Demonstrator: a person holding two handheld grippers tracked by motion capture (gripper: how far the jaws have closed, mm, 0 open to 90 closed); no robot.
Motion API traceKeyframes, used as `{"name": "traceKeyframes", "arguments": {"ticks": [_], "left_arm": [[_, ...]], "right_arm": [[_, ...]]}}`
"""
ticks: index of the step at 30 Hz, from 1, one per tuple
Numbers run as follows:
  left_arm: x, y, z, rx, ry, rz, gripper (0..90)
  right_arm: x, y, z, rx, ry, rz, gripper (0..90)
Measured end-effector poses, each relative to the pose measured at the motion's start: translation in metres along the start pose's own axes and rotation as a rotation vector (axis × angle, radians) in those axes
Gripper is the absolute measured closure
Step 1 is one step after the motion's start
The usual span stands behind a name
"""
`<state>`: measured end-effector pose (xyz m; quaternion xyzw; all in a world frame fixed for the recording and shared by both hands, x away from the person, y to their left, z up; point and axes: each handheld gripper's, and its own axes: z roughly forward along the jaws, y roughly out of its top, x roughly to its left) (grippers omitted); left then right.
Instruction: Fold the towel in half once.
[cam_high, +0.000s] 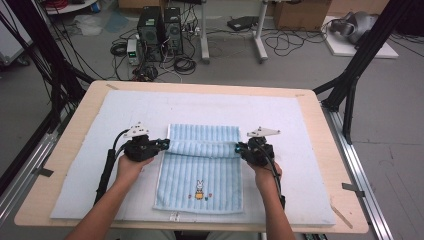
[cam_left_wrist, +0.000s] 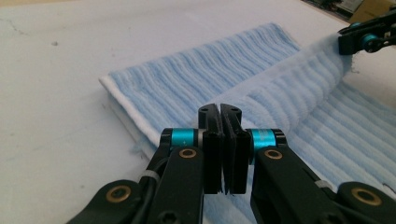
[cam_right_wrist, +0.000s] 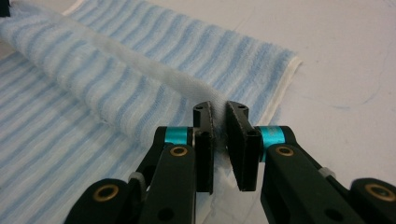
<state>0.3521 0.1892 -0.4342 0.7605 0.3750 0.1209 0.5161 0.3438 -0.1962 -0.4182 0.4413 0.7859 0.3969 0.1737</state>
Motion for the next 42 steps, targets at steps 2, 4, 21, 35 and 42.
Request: {"name": "traceKeyframes", "arguments": {"ticks": [2,4,21,35,42], "left_arm": [[-0.003,-0.004,-0.005,-0.004,-0.009,0.01,87.1],[-0.005,-0.007,-0.011,-0.013,-0.021,0.01,87.1],[-0.043,-0.042,-0.052,-0.018,-0.062,0.033,86.8],[-0.069,-0.065,-0.074,-0.012,-0.084,0.039,86.3],[-0.078,-0.075,-0.084,-0.015,-0.098,0.047,86.3]], "right_arm": [[0.003,-0.004,-0.004,-0.008,0.008,-0.003,81.2],[0.008,-0.008,-0.008,-0.023,0.016,-0.011,81.3],[0.045,-0.046,-0.051,-0.058,0.056,-0.055,81.4],[0.067,-0.081,-0.076,-0.063,0.069,-0.067,81.4],[0.077,-0.089,-0.088,-0.067,0.082,-0.088,81.4]]}}
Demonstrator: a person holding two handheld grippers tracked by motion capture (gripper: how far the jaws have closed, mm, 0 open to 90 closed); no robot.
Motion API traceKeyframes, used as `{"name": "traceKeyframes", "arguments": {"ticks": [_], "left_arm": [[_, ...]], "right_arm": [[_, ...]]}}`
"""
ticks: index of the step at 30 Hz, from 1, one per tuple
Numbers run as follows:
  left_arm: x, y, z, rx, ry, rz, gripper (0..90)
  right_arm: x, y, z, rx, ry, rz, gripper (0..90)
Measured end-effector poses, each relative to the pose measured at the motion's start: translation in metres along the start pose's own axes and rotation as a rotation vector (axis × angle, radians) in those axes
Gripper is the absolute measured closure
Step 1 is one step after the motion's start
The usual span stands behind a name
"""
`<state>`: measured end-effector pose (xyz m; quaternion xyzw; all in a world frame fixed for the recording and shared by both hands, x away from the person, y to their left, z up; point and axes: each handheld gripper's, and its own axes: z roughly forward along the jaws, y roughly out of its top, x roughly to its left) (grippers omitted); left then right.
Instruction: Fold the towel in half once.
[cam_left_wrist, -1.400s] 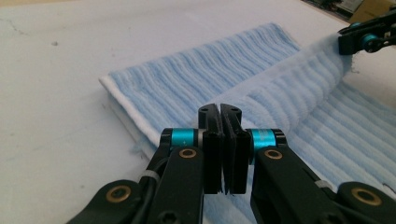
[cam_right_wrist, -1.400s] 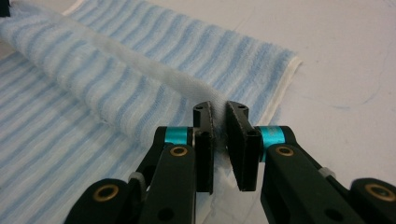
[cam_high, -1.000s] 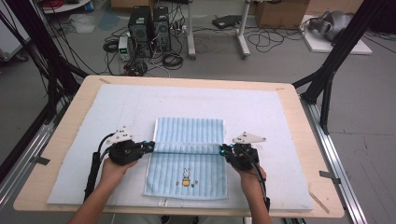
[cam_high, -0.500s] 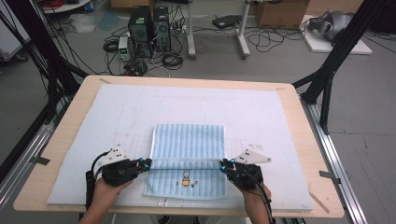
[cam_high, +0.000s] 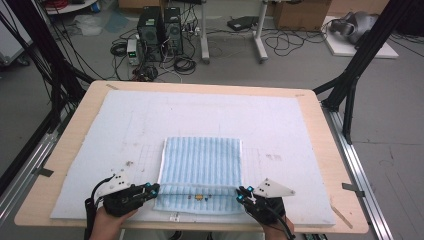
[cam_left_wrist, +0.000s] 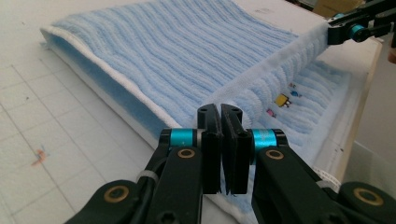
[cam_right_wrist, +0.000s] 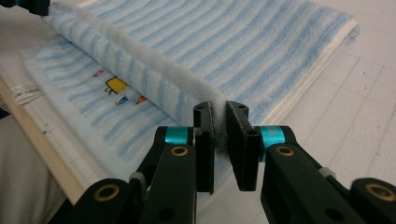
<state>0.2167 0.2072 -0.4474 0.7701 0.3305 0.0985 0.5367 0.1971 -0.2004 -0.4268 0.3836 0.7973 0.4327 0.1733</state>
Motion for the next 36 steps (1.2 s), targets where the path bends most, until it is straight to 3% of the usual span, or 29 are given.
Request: {"name": "traceKeyframes", "arguments": {"ticks": [8,14,16,22,28,32,36], "left_arm": [[-0.01,-0.014,-0.006,0.014,-0.023,0.008,85.2],[-0.006,-0.012,-0.009,-0.001,-0.018,-0.036,66.6],[-0.003,-0.009,-0.01,-0.013,-0.012,-0.057,61.5],[0.001,-0.006,-0.012,-0.052,-0.003,-0.087,58.7],[0.003,-0.001,-0.013,-0.091,0.012,-0.093,58.4],[0.005,0.001,-0.012,-0.082,0.017,-0.09,58.4],[0.007,0.001,-0.007,-0.063,0.029,-0.091,58.4]], "right_arm": [[0.011,-0.01,-0.009,0.01,0.007,-0.036,80.9],[0.009,-0.022,-0.008,0.014,0.029,-0.001,75.1],[0.008,-0.02,-0.011,-0.014,0.038,0.003,71.7],[0.002,-0.016,-0.02,-0.071,0.035,0.049,66.8],[-0.004,-0.014,-0.011,-0.047,0.009,0.055,67.0],[-0.004,-0.013,-0.005,-0.03,0.013,0.061,67.3],[-0.003,-0.014,0.004,0.014,0.015,0.032,68.8]]}}
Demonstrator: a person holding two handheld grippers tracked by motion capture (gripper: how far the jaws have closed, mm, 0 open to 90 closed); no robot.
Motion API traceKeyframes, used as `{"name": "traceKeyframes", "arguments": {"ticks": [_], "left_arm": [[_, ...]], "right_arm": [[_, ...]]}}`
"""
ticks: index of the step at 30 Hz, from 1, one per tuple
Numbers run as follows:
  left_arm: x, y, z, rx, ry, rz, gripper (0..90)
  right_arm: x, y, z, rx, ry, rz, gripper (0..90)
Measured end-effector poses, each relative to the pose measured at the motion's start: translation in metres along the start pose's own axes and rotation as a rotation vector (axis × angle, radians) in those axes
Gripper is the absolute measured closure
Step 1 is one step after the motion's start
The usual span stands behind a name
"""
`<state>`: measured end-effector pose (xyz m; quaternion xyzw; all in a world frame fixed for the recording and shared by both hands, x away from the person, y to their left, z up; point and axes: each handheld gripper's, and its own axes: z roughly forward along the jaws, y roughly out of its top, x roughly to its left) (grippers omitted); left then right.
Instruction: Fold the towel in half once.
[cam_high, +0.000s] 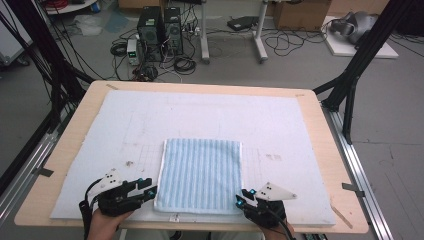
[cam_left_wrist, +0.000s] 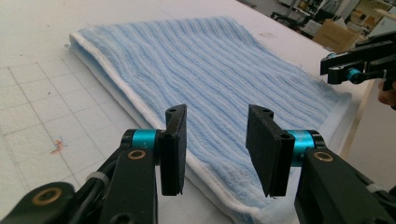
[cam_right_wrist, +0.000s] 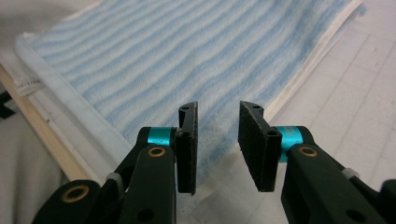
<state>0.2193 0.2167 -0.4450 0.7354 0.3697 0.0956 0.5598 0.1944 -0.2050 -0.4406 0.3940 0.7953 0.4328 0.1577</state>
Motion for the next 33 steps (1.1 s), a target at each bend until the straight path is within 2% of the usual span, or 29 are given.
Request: {"name": "traceKeyframes", "arguments": {"ticks": [4,10,13,15,17,20,22,26,27,29,31,32,33], "left_arm": [[0.002,0.002,0.006,0.009,0.006,0.001,58.4],[0.009,0.012,0.014,0.016,0.009,0.005,59.4],[0.015,0.021,0.021,0.041,0.013,0.029,63.9],[0.019,0.029,0.027,0.054,0.018,0.033,64.3],[0.025,0.037,0.033,0.062,0.028,0.04,65.1],[0.034,0.048,0.042,0.051,0.046,0.04,66.0],[0.039,0.053,0.048,0.067,0.054,0.044,68.6],[0.05,0.057,0.06,0.033,0.095,0.015,71.1],[0.053,0.058,0.064,0.055,0.101,0.011,72.0],[0.056,0.063,0.073,0.083,0.108,0.023,73.5],[0.056,0.067,0.081,0.05,0.116,0.037,75.5],[0.058,0.07,0.086,0.073,0.124,0.047,76.7],[0.06,0.071,0.09,0.074,0.13,0.048,76.7]], "right_arm": [[0.004,-0.004,0.008,0.082,-0.011,-0.049,71.1],[0.001,-0.005,0.005,0.085,0.007,-0.057,71.1],[-0.004,0.0,0.003,0.031,0.039,-0.012,67.3],[-0.01,0.006,0.003,0.0,0.038,0.015,67.1],[-0.016,0.011,0.005,-0.005,0.025,0.017,68.3],[-0.024,0.02,0.009,-0.01,0.001,0.016,74.1],[-0.03,0.026,0.011,-0.015,-0.006,0.017,81.0],[-0.042,0.038,0.023,-0.013,-0.015,0.022,83.3],[-0.045,0.042,0.027,-0.011,-0.017,0.022,83.0],[-0.05,0.05,0.037,-0.001,-0.021,0.024,82.5],[-0.056,0.059,0.048,0.016,-0.021,0.028,81.4],[-0.058,0.063,0.054,0.021,-0.021,0.027,81.0],[-0.06,0.068,0.059,0.026,-0.023,0.027,80.4]]}}
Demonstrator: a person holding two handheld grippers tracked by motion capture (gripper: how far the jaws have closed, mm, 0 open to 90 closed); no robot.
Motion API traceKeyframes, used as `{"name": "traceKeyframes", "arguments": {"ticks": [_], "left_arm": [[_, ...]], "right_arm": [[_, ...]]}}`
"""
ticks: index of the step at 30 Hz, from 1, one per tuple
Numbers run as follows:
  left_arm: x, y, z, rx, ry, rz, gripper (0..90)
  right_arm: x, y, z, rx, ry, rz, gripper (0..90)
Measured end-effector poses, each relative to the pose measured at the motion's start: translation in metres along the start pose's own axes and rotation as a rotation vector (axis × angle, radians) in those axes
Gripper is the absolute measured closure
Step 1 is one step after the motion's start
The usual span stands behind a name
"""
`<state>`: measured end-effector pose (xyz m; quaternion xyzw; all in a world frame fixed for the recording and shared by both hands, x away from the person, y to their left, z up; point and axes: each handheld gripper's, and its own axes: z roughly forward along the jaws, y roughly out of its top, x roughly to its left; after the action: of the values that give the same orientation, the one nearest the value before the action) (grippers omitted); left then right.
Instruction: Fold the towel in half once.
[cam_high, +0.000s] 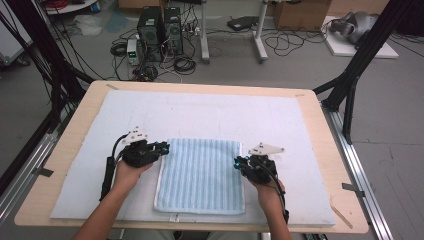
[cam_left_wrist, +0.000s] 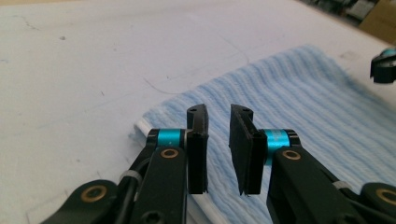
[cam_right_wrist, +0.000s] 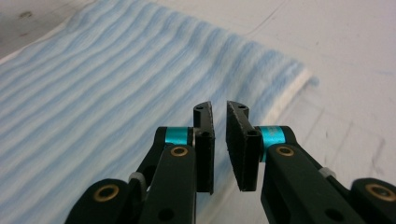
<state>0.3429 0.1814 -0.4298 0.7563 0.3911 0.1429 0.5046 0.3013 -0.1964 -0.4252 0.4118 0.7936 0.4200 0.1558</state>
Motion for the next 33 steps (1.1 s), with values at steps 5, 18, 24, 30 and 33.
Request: {"name": "traceKeyframes", "arguments": {"ticks": [5,18,24,30,33], "left_arm": [[0.011,-0.002,0.019,0.036,0.03,-0.03,77.9],[0.016,0.0,0.042,0.144,0.127,-0.031,84.8],[0.017,0.004,0.036,0.089,0.154,0.028,67.8],[0.03,0.003,0.04,0.063,0.22,-0.033,58.9],[0.03,0.003,0.041,0.076,0.213,-0.033,59.5]], "right_arm": [[-0.009,0.018,0.024,0.039,-0.02,-0.004,79.1],[-0.035,0.014,0.044,0.1,-0.057,0.073,78.0],[-0.037,0.019,0.038,0.054,-0.054,0.059,72.9],[-0.051,0.023,0.045,0.036,-0.104,0.116,54.7],[-0.055,0.022,0.056,0.092,-0.117,0.115,58.5]]}}
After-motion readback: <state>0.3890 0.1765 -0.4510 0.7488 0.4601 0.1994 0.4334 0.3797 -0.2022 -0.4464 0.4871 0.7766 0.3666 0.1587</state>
